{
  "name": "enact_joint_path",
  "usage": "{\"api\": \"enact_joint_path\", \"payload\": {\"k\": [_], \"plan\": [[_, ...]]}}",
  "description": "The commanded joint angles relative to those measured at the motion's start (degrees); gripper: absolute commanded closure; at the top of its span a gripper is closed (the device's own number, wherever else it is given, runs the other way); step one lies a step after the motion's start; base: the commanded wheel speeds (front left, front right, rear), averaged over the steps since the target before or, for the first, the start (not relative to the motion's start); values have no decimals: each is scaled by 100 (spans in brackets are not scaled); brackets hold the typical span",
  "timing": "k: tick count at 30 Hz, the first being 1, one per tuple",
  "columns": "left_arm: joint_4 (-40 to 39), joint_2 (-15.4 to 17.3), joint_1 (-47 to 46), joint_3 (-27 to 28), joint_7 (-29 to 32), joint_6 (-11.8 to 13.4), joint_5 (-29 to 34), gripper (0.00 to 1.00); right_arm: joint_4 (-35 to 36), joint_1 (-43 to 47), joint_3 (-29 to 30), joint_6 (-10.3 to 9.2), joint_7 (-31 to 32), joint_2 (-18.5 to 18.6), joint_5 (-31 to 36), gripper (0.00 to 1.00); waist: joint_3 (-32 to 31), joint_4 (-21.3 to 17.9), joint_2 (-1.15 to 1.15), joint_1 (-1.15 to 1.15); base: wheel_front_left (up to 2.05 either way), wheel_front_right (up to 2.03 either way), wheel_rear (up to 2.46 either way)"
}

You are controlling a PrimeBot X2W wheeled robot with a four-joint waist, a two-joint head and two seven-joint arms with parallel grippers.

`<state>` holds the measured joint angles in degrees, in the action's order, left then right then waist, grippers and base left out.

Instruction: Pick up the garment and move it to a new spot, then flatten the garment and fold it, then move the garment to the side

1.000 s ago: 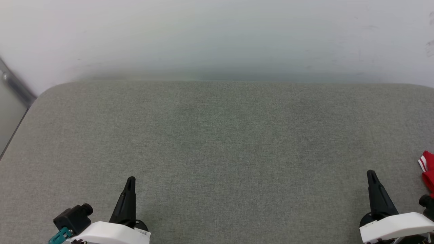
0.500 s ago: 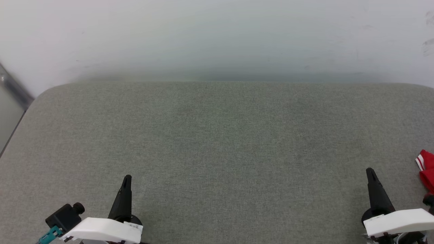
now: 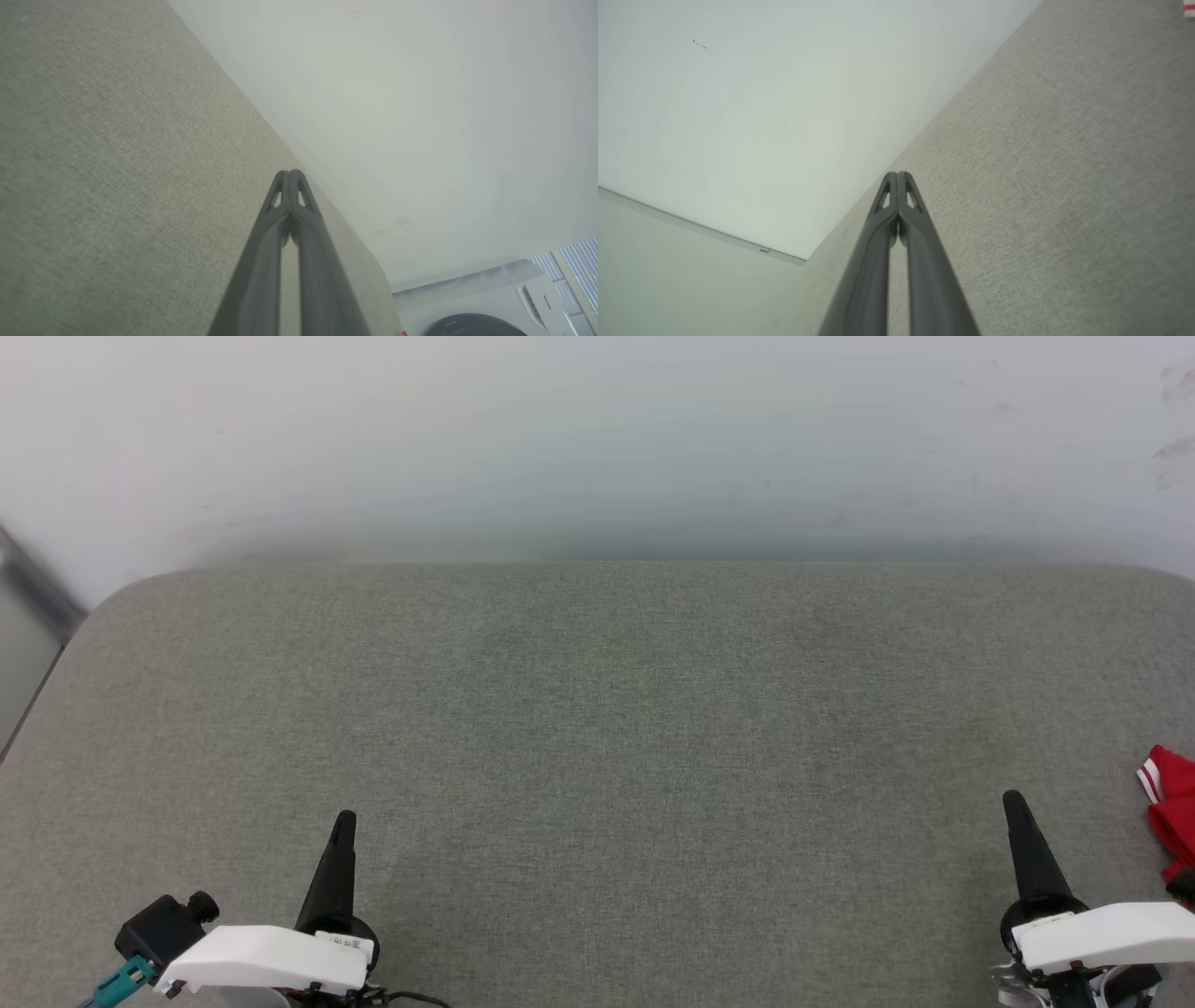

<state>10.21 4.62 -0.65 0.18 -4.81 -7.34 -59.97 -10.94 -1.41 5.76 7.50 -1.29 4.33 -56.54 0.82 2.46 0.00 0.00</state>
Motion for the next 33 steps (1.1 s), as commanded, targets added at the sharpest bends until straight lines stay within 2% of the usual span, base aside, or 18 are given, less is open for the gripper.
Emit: {"api": "enact_joint_path", "payload": {"k": [1,10,33], "plan": [[-24,28,-167,27,48,-13,-206,100,32,-167,21,0,49,-13,-213,100,-2,-7,0,0,0,0,0],[53,29,-251,98,221,-15,-863,100,-38,-239,33,0,196,-39,-889,100,-12,-44,0,0,0,0,0],[193,17,-387,229,537,-17,-1985,100,-154,-369,56,-1,458,-91,-2063,100,-31,-119,0,0,0,0,0]]}}
